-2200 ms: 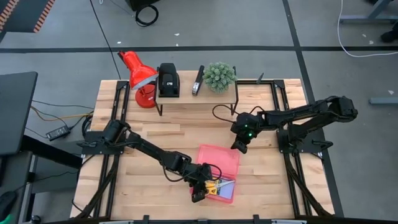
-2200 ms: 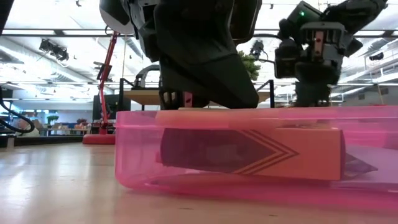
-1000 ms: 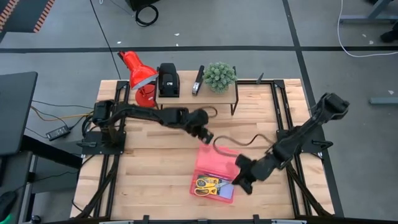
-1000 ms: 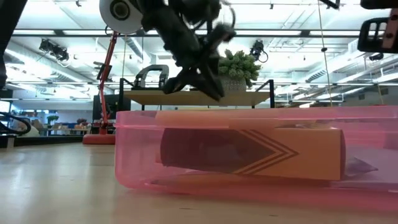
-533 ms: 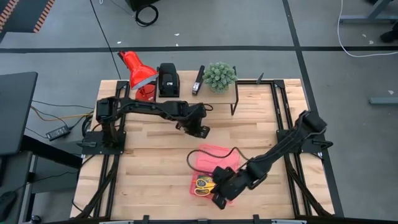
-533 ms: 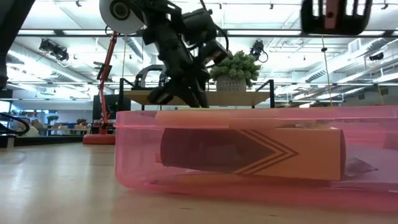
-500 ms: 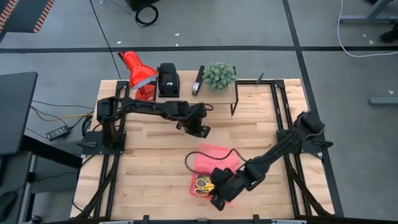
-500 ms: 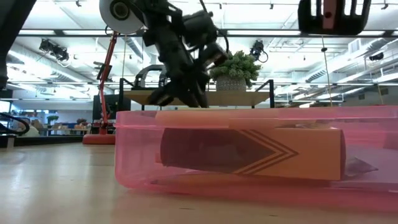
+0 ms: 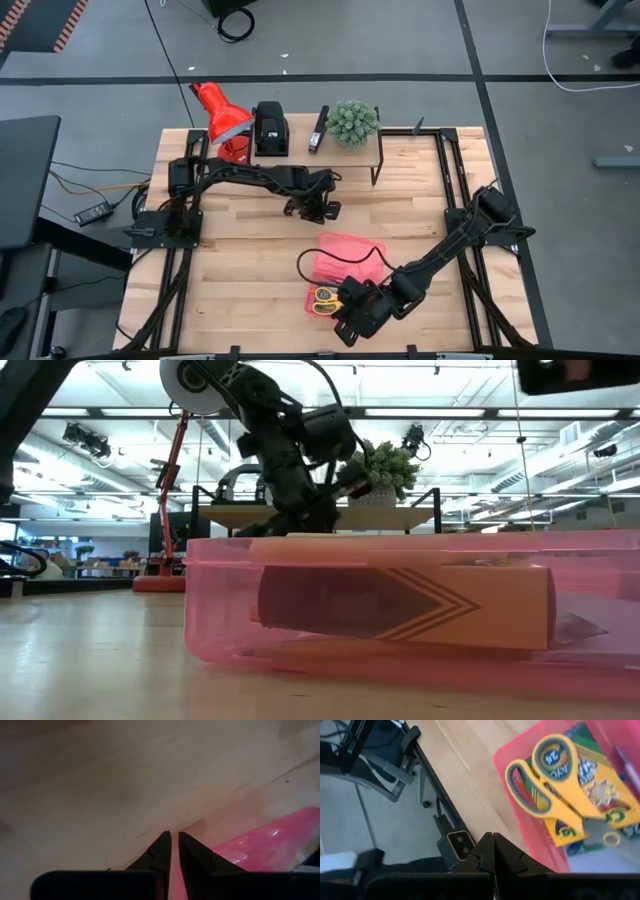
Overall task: Pack school essentials
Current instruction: Close the pink supply box
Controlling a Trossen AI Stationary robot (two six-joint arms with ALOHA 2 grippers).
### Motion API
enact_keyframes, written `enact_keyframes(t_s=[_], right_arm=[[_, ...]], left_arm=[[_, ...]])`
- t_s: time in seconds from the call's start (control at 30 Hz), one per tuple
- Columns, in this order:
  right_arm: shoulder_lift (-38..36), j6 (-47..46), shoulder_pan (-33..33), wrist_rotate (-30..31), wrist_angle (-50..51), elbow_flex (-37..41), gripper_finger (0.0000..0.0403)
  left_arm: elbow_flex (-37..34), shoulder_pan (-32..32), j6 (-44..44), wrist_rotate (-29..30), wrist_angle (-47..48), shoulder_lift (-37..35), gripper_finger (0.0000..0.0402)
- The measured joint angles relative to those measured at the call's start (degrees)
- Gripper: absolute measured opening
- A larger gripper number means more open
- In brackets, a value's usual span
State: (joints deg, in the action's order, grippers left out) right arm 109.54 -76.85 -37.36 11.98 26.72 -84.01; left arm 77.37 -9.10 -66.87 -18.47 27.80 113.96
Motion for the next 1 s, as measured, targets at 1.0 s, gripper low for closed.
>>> enact_keyframes(t_s=[1.0], right_arm=[[10.55,4.87,-7.23,-3.42,-12.13,0.22,0.0006]], left_arm=[[9.4,2.53,1.97,-3.27,6.01,8.97,0.0013]])
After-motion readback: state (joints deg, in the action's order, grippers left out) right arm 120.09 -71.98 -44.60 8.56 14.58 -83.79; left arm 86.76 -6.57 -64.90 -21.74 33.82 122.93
